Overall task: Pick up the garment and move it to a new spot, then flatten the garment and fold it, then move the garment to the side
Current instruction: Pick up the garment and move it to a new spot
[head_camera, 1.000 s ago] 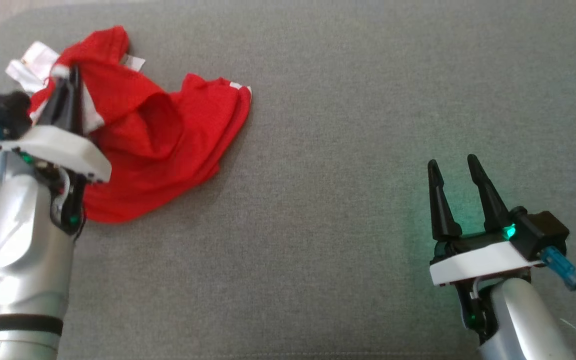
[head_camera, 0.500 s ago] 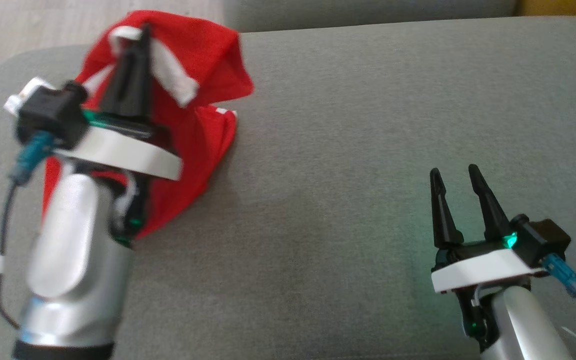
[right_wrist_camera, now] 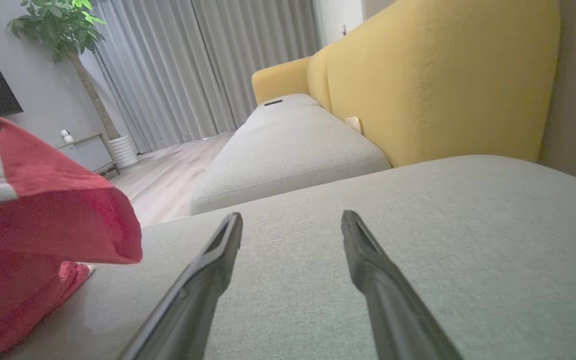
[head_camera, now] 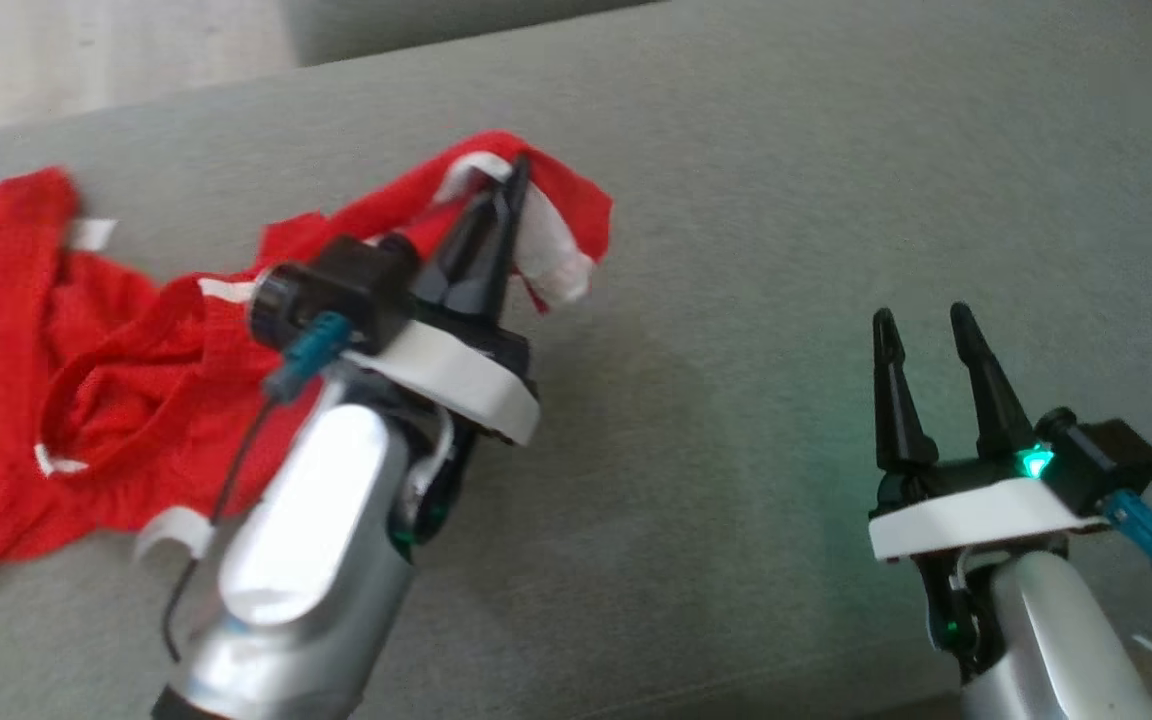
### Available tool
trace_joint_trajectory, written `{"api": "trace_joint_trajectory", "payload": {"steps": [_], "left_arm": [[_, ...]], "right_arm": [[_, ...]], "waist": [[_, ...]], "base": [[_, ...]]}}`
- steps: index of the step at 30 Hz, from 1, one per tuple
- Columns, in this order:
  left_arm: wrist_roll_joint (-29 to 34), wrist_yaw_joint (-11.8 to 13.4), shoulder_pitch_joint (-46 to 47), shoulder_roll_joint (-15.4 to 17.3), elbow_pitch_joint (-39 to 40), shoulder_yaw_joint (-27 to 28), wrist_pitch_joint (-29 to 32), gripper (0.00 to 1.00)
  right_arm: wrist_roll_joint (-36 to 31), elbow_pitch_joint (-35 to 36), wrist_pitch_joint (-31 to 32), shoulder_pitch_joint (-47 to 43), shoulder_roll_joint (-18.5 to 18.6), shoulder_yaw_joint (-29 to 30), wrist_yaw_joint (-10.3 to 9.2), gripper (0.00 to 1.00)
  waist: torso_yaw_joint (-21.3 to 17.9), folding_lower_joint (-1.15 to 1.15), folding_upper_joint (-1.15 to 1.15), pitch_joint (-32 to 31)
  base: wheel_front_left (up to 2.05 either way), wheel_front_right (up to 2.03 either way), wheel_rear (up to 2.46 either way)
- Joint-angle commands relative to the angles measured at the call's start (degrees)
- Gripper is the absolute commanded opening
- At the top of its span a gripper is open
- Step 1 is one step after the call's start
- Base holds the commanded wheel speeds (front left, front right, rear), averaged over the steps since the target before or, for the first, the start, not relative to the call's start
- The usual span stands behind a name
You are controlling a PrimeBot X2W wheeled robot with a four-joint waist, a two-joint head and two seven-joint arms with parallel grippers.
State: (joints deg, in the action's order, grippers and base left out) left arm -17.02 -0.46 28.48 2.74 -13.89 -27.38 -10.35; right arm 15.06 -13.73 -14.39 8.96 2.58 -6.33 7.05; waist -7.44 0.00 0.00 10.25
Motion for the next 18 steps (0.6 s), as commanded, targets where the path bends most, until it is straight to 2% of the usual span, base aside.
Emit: {"api": "trace_joint_trajectory", "payload": {"steps": [1,10,13,14,18], "left_arm": [[-0.79,0.81,3.61,0.20,1.03,0.19,-1.15,0.00],[-7.45,6.67,9.07,0.15,-0.72,-9.91,-4.16,0.00],[-9.87,7.36,9.30,0.15,-1.70,-14.18,-4.46,0.01],[-10.35,7.58,9.16,0.15,-2.96,-15.86,-4.39,1.00],[-12.97,6.67,9.04,0.14,-7.15,-21.18,-3.93,1.00]], "right_arm": [[0.45,2.05,-0.61,2.31,0.30,-1.44,0.44,1.00],[1.34,2.19,-0.61,2.31,0.30,-1.74,0.44,1.00],[1.29,2.17,-0.61,2.13,0.30,-1.60,0.44,1.00],[1.27,2.16,-0.61,2.12,0.30,-1.52,0.44,1.00],[0.92,2.44,-0.61,2.13,0.30,-0.91,0.44,1.00]], "waist": [[-3.59,0.00,0.00,1.58],[-8.77,0.00,0.00,2.24],[-9.11,0.00,0.00,2.27],[-9.08,0.00,0.00,2.26],[-7.92,0.00,0.00,2.23]], "base": [[0.00,0.00,0.00],[0.00,0.00,0.00],[0.00,0.00,0.00],[0.00,0.00,0.00],[0.00,0.00,0.00]]}}
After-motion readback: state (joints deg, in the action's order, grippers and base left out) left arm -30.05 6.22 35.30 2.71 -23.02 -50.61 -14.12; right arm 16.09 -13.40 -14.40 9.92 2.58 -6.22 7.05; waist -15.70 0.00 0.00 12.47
